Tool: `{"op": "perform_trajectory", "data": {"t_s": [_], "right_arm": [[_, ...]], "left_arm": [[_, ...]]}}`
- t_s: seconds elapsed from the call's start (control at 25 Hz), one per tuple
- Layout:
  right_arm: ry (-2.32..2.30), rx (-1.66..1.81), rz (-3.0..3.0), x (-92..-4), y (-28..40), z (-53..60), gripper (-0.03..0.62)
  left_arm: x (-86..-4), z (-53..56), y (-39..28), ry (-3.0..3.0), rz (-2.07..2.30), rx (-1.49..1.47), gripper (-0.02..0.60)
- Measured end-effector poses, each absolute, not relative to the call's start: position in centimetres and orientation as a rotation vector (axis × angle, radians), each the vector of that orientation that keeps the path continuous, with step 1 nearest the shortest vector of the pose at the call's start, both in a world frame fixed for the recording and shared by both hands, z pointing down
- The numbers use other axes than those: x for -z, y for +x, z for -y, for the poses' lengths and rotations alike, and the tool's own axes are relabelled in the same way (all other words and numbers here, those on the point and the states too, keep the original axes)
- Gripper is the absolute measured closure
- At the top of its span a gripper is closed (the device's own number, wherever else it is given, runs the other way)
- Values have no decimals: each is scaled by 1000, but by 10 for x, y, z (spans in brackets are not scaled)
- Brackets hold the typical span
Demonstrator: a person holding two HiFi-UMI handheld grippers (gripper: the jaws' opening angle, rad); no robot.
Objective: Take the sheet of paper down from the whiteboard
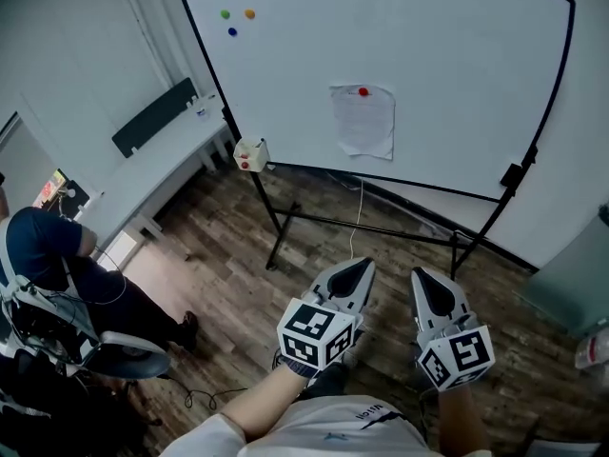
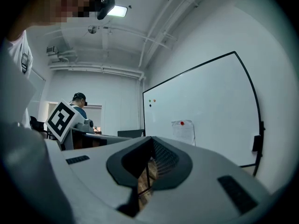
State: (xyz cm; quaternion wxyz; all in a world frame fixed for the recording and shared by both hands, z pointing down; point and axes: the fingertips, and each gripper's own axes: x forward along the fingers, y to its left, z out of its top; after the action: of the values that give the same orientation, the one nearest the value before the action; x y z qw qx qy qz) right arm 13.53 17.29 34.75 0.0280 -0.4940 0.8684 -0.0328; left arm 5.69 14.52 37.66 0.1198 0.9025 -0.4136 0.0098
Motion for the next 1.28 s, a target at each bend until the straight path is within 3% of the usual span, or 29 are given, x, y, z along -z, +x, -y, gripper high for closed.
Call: {"op": "perform_trajectory", "data": {"t_s": [0.64, 1.28], "right_arm": [[-1638, 100, -2658, -342, 75, 37, 583], [-1584, 71, -2687, -345, 91, 227, 583]], "left_arm": [[-372, 68, -20, 2673, 1245, -40, 569], [-365, 235, -17, 2637, 1409, -37, 569]]}}
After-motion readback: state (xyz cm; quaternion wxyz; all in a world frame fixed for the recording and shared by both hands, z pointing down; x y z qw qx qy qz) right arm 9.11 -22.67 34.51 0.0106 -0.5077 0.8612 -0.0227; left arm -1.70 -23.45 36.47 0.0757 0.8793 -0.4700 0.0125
